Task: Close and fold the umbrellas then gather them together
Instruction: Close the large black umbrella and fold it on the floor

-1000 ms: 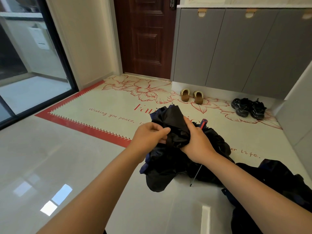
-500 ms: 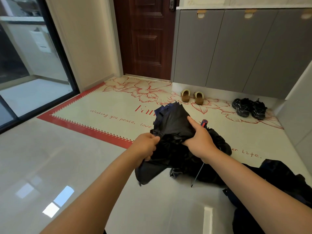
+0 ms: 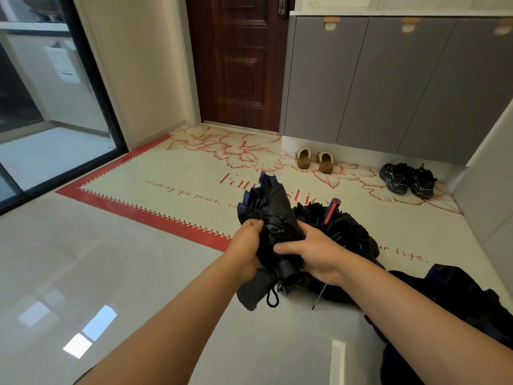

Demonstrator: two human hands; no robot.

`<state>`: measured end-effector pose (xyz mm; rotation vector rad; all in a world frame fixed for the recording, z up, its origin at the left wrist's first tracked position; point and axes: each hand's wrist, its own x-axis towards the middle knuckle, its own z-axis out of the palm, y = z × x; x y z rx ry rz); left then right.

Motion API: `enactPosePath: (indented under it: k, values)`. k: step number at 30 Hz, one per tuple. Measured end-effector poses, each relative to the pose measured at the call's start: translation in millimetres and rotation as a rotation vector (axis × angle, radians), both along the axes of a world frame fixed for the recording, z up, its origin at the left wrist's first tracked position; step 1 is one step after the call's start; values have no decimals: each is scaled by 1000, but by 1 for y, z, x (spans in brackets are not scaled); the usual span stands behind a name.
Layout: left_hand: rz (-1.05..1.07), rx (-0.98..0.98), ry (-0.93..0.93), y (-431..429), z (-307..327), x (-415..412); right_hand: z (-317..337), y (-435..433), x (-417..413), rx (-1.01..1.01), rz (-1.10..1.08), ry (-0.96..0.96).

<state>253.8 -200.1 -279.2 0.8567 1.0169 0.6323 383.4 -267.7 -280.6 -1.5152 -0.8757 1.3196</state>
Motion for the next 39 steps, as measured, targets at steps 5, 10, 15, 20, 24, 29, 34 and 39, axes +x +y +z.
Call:
enactPosePath:
  k: [5,10,15,20,24,29,34,39]
  values:
    - [7,176,90,-9,-1,14,17,-1,7,-93,113,-607]
    - [-32,272,133,-12,8,25,3,4,4,8,-38,-648]
    - [-86,300,77,-1,14,19,4,1,1,125,-161,-697]
    - [-225,367,156,21,34,-9,18,-3,15,90,-243,-638]
    - [-265,416,393,34,31,-35,18,-1,16,42,-314,-531]
    - [-256,317,545,35,19,-43,22,4,4,89,-345,-335]
    - [-179,87,223,29,6,-36,15,6,-6,88,-272,60]
    - [-115,27,-69,22,0,-21,11,-1,-12,0,-22,388]
